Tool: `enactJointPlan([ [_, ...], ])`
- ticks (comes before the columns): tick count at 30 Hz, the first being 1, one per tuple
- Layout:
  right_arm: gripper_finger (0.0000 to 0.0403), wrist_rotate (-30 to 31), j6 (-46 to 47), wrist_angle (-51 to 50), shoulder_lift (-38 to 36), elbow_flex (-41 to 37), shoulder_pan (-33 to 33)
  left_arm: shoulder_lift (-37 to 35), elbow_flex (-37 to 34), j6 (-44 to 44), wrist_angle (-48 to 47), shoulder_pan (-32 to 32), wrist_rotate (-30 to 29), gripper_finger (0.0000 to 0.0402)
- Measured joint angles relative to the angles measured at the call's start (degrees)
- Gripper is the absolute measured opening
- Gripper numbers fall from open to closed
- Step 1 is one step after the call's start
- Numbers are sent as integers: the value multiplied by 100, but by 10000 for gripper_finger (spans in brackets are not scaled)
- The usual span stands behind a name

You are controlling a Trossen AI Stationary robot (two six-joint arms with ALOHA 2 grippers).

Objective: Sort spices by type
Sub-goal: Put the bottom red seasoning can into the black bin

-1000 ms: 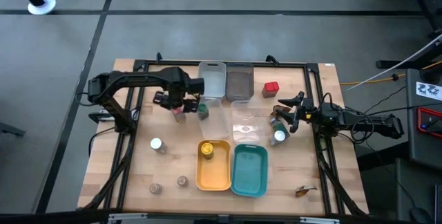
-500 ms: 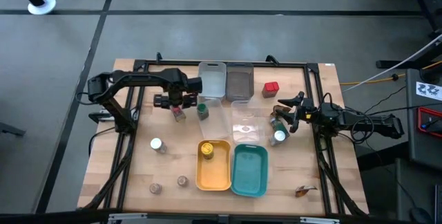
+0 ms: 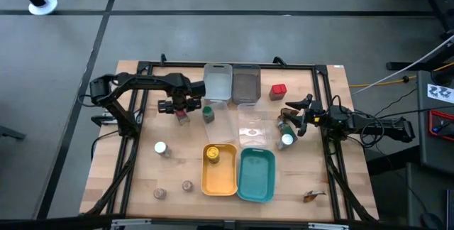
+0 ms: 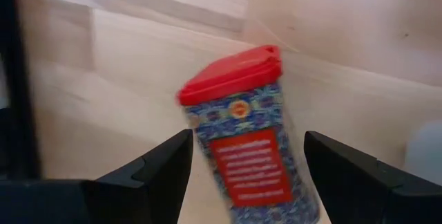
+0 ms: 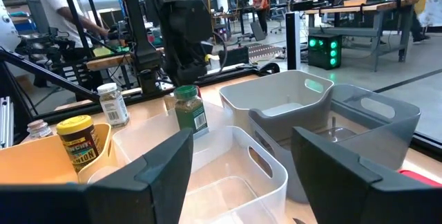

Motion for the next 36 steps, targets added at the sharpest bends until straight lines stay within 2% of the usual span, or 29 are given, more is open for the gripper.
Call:
enactJointPlan([
  [4, 243, 0, -2, -1, 1, 0, 1, 0, -201, 48, 425, -2, 0, 261],
  [17, 243, -2, -2, -4, 2, 1, 0, 4, -599, 516, 689, -5, -20, 261],
  [26, 243, -2, -2, -9, 0, -1, 0, 7, -616, 914, 708, -4, -61, 257],
  [30, 243, -4, -2, -11, 2, -1, 0, 7, -616, 1093, 762, -4, -74, 229],
  [36, 243, -4, -2, -13, 0, -1, 2, -2, -616, 1641, 1042, -4, -78, 150],
])
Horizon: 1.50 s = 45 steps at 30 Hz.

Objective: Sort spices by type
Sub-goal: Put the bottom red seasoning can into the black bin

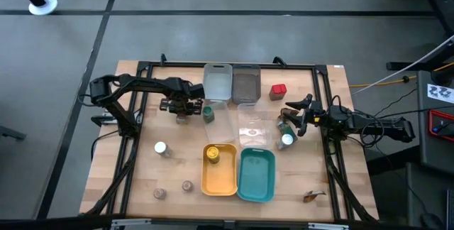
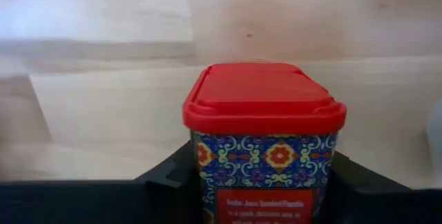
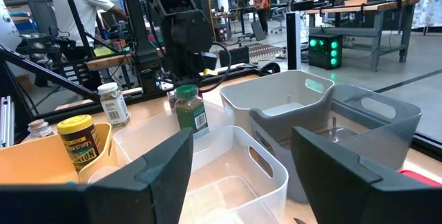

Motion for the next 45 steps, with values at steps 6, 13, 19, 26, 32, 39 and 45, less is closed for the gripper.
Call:
enactJointPlan([
  [6, 243, -2, 0, 5, 2, 2, -2, 0, 4, 493, 22, 0, -17, 150],
  [13, 243, -87, 0, 259, 0, 0, -2, -280, 2, 974, 241, 89, -14, 150],
  [19, 243, -548, 0, 644, 0, 0, -2, -1041, 2, 1404, 310, 329, -27, 150],
  [26, 243, -793, 2, 1060, 18, 80, -2, -2002, 2, 2260, 1350, 393, -33, 154],
  [32, 243, -743, 0, 1254, 343, 473, -2, -2317, 4, 3248, 2975, 393, -26, 153],
  [39, 243, -584, -180, 1381, 1328, 1067, -4, -2197, 4, 4425, 4516, 312, 31, 159],
  [45, 243, -264, -682, 1468, 2638, 1898, -431, -2000, 6, 5218, 5456, 142, 112, 157],
])
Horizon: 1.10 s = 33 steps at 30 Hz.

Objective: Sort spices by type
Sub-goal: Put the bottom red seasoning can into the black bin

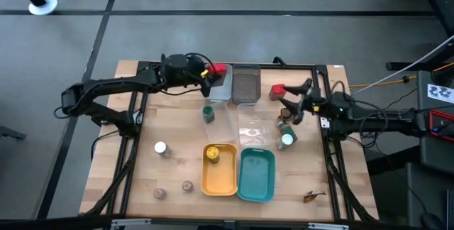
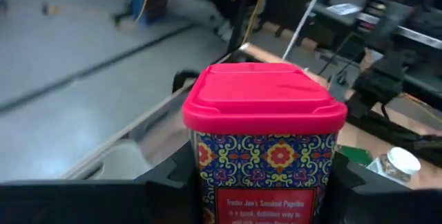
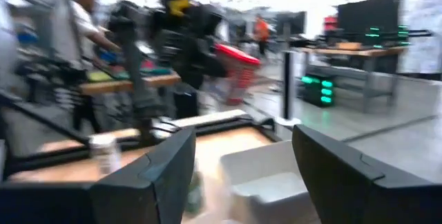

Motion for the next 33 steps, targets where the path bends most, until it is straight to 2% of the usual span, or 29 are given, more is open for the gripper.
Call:
enactJointPlan([
  [10, 243, -1787, -236, 154, 2098, 1421, -1191, 330, 1, 722, 1091, -408, 533, 159],
  [15, 243, -2674, -298, 497, 3072, 1995, -1386, 341, 1, 1090, 1132, -626, 537, 163],
  [20, 243, -3079, -638, 611, 3891, 2586, -1372, 341, 1, 1354, 1217, -842, 533, 164],
  [24, 243, -3545, -646, 610, 4406, 3027, -1372, 341, 1, 1558, 1267, -981, 536, 165],
  [29, 243, -4513, -645, 601, 4755, 3377, -1385, 319, 1, 1765, 1279, -1108, 575, 165],
  [33, 243, -4733, -644, 612, 4789, 3419, -1376, 319, 0, 1767, 1344, -1179, 596, 165],
])
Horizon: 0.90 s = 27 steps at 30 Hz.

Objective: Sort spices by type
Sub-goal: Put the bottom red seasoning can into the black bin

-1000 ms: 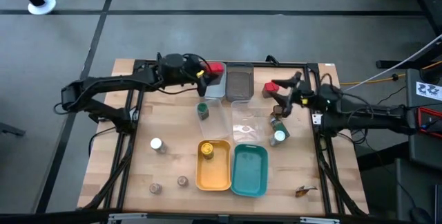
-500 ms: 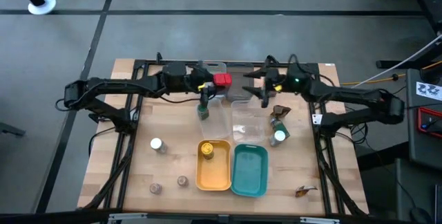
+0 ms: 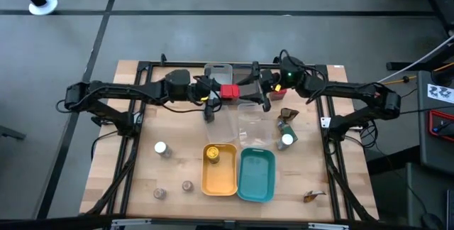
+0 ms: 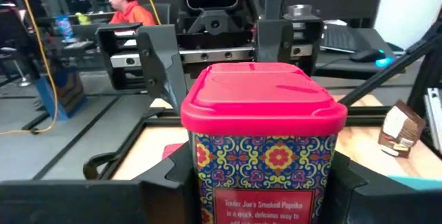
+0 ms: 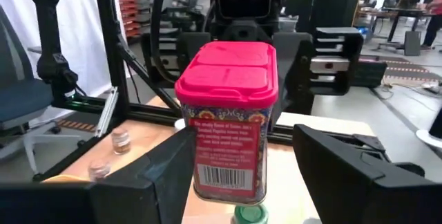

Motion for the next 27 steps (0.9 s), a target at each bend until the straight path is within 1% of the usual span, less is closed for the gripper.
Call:
enactJointPlan([
  [3, 243, -37, 11, 29, 0, 7, 0, 2, 1, 115, 39, -8, -25, 165],
  [7, 243, -389, 32, 12, 13, 11, 9, 20, 1, 178, 69, -15, -74, 165],
  [15, 243, -599, 33, -13, 20, 16, 6, 22, 1, 304, 56, -11, -49, 166],
  [18, 243, -522, 35, 30, 20, 16, 7, 22, 1, 311, 70, -8, -52, 166],
  [23, 243, -386, 383, 273, 17, 16, 27, 22, 3, 318, 187, -4, -119, 166],
  [27, 243, 220, 373, 375, 9, 16, 224, 22, 3, 348, 299, 3, -149, 166],
])
